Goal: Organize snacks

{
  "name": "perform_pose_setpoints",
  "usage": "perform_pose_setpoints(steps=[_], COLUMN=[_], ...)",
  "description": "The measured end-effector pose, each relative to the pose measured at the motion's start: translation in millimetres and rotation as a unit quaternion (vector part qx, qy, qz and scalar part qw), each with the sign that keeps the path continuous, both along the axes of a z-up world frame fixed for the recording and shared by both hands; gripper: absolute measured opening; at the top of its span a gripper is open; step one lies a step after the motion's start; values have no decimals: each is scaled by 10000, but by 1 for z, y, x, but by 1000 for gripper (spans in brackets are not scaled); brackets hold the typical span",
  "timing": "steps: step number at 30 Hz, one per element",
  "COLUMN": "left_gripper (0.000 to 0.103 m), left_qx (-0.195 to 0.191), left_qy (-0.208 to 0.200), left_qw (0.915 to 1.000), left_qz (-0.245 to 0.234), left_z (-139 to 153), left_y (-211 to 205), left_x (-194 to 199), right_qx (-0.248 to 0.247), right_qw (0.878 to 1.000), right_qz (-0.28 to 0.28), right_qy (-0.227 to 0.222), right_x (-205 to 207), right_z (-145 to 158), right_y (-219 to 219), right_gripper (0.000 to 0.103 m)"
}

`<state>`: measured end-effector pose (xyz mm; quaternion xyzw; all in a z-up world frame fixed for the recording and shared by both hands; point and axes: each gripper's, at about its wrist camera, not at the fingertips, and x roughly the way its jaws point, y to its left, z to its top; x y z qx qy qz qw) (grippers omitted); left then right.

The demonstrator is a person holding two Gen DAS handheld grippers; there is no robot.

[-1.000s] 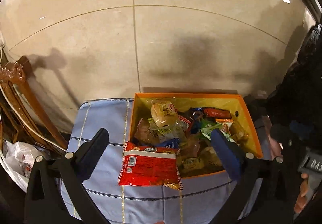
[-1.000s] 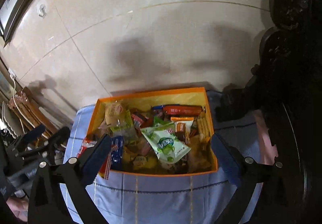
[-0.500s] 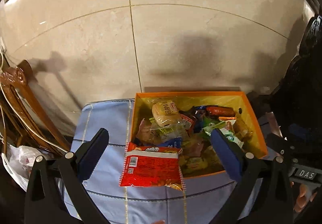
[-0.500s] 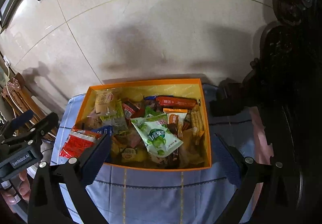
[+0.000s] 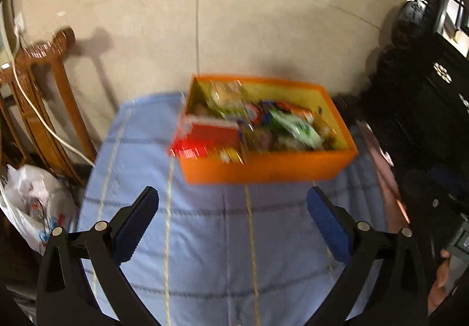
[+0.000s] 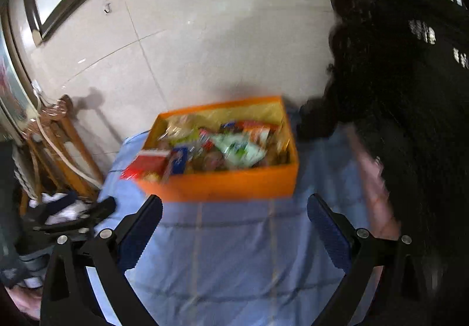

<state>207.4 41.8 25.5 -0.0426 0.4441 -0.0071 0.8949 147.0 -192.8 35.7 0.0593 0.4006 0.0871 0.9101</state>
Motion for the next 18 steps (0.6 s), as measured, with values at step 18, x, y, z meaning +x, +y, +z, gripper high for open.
perform_pose_setpoints(steps=[18], left_gripper=[99], left_qx=[6], left_qy=[-292], left_qw=[9996], left_qz=[-22], left_z=[27], left_y=[-4], left_x=[-48], right_qx=[-668], right_qw=[9970], right_qz=[-70], right_qy=[-381], right_x=[-56], right_z=[20], right_y=[2], right_gripper=[99])
